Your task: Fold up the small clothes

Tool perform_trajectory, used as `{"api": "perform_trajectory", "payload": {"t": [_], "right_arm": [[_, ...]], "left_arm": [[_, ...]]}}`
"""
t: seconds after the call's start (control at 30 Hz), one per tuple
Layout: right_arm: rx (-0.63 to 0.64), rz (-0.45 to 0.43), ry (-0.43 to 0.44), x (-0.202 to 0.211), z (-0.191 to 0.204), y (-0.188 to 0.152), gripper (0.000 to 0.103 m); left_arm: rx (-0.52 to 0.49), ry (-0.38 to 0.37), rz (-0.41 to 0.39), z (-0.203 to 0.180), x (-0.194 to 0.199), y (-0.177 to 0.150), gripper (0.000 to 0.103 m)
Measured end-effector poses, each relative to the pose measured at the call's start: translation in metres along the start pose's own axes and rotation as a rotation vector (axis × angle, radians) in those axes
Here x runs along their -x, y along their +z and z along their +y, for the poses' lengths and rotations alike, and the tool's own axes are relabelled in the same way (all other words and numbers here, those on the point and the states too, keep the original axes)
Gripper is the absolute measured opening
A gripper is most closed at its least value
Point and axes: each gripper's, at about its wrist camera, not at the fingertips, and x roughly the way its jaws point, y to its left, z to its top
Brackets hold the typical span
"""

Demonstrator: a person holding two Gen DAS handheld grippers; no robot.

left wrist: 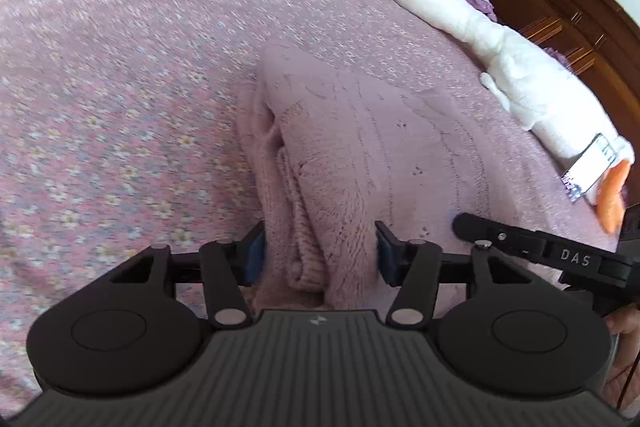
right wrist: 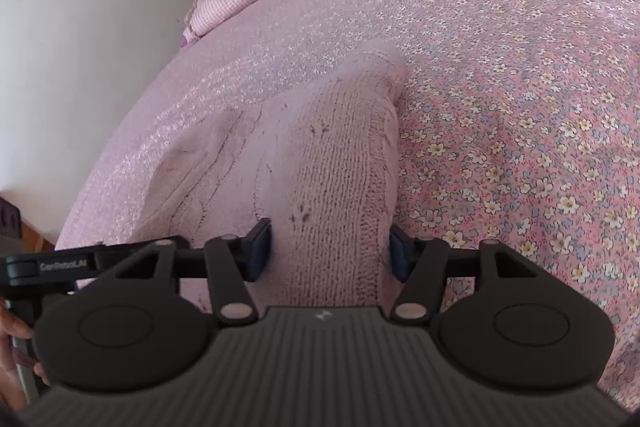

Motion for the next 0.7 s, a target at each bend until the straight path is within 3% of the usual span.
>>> {"api": "perform_trajectory", "payload": {"t": [0.37,0.43,0.6,0.63,0.7], "right_arm": [[0.045,-0.061,-0.07,0.032,0.005,-0.015,0.064],[0.058,-0.077,-0.089,0.04,0.008,-0.018,0.064],[0.104,-0.098,-0.13,0.056,0.021,-0.029,0.065],[0.117,-0.1,-0.142,0.059,0.024,-0.031,0.066],[0.136,-0.114,-0.16,0.067,0.029,-0.038,0.078]], "left_arm": [[-0.119,0.136,-0.052,-0.022,0.03,-0.012,0.075],[-0.15,0.161,-0.064,-0.03,0.039,-0.015,0.084],[-0.145,0.223,-0.078,-0.039,0.057,-0.027,0.095],[-0.137,0.237,-0.076,-0.04,0.059,-0.03,0.095],[-0.126,0.252,-0.069,-0.044,0.062,-0.034,0.095]]}}
